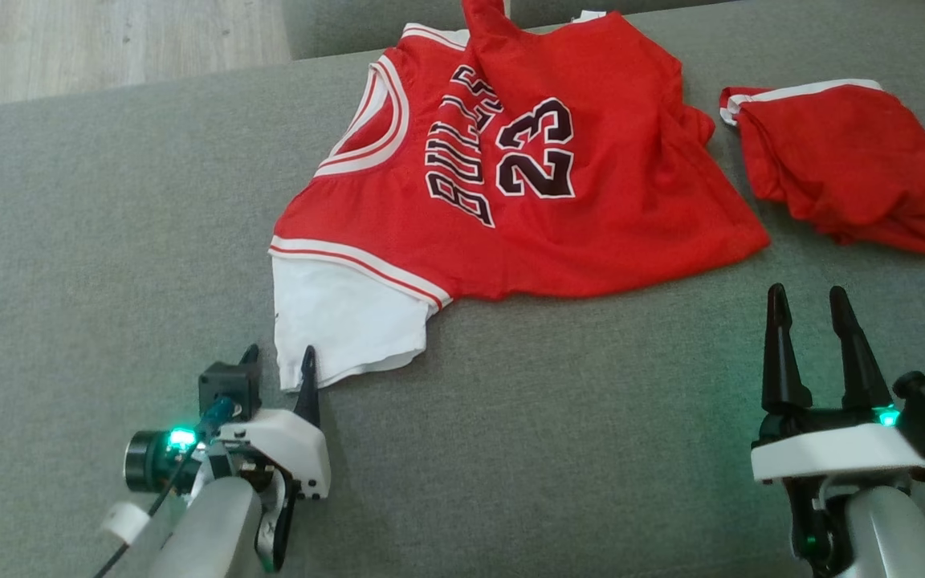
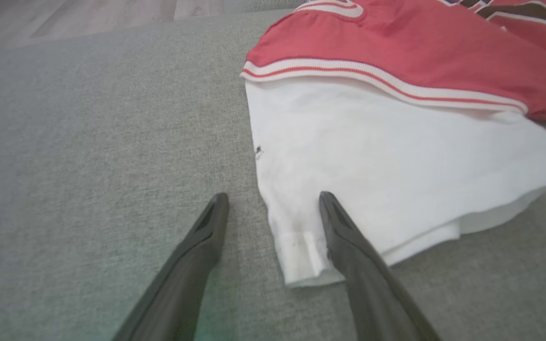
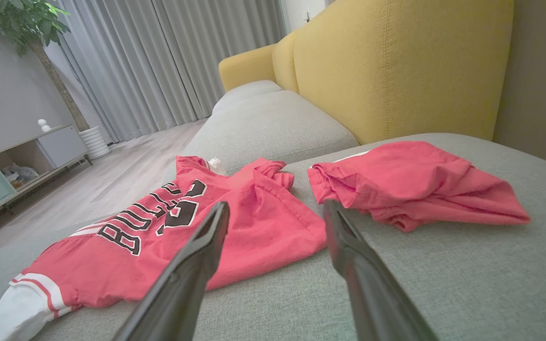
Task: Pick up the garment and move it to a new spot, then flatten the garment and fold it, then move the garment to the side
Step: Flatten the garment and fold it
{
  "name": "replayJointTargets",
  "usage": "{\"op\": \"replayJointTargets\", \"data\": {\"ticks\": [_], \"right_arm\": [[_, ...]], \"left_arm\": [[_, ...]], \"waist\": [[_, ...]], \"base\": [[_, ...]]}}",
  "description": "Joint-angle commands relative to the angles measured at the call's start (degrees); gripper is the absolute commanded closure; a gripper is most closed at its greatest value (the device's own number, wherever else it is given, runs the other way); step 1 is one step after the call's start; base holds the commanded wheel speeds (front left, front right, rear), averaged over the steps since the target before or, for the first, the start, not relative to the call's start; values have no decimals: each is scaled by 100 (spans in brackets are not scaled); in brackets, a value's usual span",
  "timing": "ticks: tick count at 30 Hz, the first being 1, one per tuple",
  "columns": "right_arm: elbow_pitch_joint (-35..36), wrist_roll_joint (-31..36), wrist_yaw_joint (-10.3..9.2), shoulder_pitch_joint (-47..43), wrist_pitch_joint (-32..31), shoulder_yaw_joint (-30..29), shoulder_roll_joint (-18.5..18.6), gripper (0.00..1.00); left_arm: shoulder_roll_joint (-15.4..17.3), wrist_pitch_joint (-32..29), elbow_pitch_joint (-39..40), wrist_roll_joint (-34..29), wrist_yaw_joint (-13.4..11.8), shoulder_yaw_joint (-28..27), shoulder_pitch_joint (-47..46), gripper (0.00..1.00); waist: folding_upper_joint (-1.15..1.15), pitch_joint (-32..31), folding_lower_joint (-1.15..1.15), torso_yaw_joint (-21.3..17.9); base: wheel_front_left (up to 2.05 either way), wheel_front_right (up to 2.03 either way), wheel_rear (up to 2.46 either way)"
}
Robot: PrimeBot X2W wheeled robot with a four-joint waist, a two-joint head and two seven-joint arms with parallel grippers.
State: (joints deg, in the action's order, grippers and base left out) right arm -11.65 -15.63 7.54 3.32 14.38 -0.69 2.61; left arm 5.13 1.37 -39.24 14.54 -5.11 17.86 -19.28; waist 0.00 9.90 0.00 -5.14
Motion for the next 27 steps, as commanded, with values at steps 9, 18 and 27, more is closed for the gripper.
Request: {"op": "replayJointTargets", "data": {"ticks": [9, 18, 27], "right_arm": [[115, -27, -5, 227, 62, 151, 27, 0], [52, -42, -5, 212, 62, 70, 27, 0], [-574, 164, -5, 497, -75, -131, 27, 0]], "left_arm": [[125, -336, -196, 22, 185, 20, -180, 100], [83, 241, 293, 170, 199, -65, -237, 100], [26, 1109, 1194, 227, 137, -166, -342, 100]], "waist": [[0, -45, 0, -33], [0, -149, 0, 64], [0, -68, 0, 344]], "base": [[0, 0, 0], [0, 0, 0], [0, 0, 0]]}}
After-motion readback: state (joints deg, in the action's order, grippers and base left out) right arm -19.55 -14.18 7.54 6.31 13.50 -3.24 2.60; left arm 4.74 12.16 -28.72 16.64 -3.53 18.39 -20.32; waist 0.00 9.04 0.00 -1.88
